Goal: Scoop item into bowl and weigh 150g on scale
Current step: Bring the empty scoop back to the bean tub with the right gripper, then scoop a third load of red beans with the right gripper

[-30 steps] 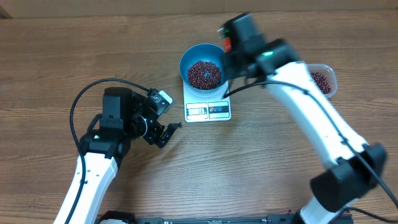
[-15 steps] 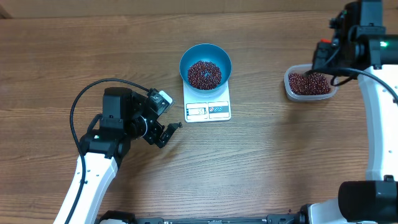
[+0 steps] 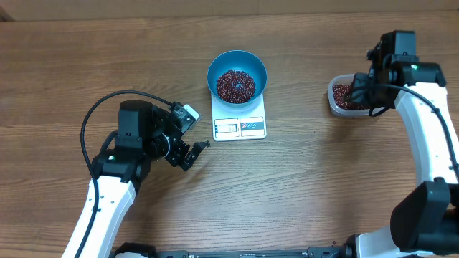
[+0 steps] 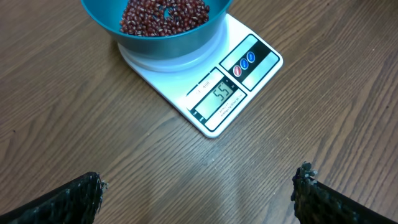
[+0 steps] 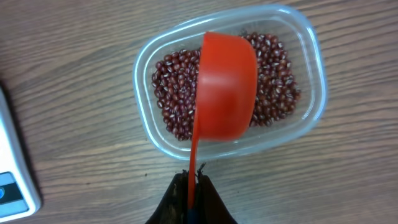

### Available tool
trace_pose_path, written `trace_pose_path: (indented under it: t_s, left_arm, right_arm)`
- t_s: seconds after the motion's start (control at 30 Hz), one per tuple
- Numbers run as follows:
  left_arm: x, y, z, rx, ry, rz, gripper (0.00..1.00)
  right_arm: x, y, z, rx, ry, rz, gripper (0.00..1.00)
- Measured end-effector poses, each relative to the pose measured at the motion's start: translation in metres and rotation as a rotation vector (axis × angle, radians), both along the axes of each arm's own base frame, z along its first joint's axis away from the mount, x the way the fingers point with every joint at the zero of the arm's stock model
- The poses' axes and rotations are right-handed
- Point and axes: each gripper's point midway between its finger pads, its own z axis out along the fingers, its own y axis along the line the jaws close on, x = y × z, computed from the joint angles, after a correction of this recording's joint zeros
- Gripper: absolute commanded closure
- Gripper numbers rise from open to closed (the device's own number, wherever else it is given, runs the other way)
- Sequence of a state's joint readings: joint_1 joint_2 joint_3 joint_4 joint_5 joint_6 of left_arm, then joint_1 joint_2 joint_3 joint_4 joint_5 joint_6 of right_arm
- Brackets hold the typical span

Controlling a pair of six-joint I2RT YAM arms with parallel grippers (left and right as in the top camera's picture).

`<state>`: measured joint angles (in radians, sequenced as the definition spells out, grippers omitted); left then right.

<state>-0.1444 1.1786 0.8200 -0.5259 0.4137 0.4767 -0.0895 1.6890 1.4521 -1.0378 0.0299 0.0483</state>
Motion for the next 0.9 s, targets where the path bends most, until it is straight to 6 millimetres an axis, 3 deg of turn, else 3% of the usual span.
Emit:
trace_pose_path:
  t_s: [0.33, 0.9]
  left_arm:
    - [0.0, 0.0, 0.0, 0.0, 0.0, 0.0, 0.0]
    - [0.0, 0.0, 0.0, 0.0, 0.0, 0.0, 0.0]
  right_arm:
    - [0.009, -0.001, -0.063, 0.005, 0.057, 0.001, 0.96]
    - [0.013, 0.034, -0.063, 0.225, 0.037, 0.061, 0.96]
